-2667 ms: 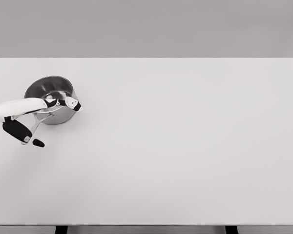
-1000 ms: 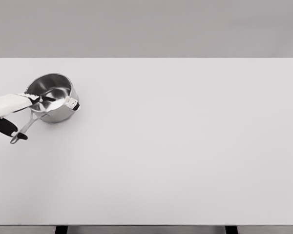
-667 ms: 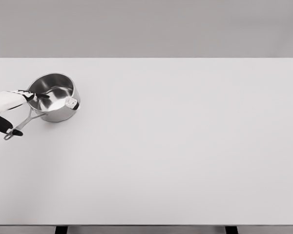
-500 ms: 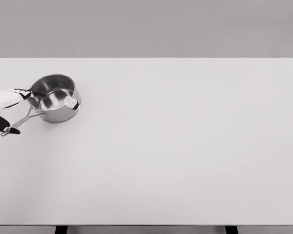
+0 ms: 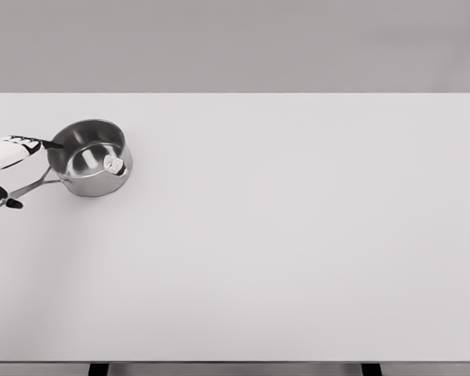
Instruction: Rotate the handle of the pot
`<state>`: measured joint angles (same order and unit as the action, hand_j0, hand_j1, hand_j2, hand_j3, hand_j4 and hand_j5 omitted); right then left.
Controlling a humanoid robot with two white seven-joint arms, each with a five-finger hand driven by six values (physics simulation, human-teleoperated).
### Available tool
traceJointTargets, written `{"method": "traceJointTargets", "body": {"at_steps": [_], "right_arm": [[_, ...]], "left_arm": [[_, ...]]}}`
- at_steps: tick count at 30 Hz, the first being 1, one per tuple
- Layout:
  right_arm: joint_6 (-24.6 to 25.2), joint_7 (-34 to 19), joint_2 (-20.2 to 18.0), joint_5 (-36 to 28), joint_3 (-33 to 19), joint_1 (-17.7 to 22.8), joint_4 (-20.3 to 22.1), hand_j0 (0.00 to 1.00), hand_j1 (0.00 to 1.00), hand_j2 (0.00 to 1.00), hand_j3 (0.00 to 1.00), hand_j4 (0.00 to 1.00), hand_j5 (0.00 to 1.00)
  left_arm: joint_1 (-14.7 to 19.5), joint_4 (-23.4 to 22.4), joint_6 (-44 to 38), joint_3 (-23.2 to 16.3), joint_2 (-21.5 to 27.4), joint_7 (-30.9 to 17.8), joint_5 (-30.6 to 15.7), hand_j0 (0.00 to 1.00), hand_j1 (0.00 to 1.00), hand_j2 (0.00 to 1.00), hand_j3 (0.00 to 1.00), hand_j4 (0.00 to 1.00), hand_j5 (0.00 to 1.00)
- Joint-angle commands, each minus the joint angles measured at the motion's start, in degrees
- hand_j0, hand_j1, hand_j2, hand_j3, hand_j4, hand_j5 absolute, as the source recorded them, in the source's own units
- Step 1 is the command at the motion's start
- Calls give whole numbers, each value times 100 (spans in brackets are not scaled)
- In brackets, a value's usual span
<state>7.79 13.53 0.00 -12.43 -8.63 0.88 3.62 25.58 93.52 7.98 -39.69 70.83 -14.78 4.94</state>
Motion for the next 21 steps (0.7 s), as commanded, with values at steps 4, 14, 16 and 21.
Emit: {"method": "traceJointTargets", "body": {"at_steps": [4,14,16,21], "right_arm": [[3,0,0,4,1,0,-2,100,100,100,100,100,100],[3,0,0,4,1,0,-2,100,100,100,100,100,100],[3,0,0,-5,1,0,-2,100,100,100,100,100,100],[-6,0,0,-5,1,0,-2,100,100,100,100,100,100]], "left_arm": [[0,-9,-165,5,1,27,95,100,100,100,100,100,100],[0,-123,-464,14,-7,142,394,100,100,100,100,100,100],[9,-141,-481,14,-16,142,402,100,100,100,100,100,100],[44,-193,-684,49,-43,142,411,100,100,100,100,100,100]]}}
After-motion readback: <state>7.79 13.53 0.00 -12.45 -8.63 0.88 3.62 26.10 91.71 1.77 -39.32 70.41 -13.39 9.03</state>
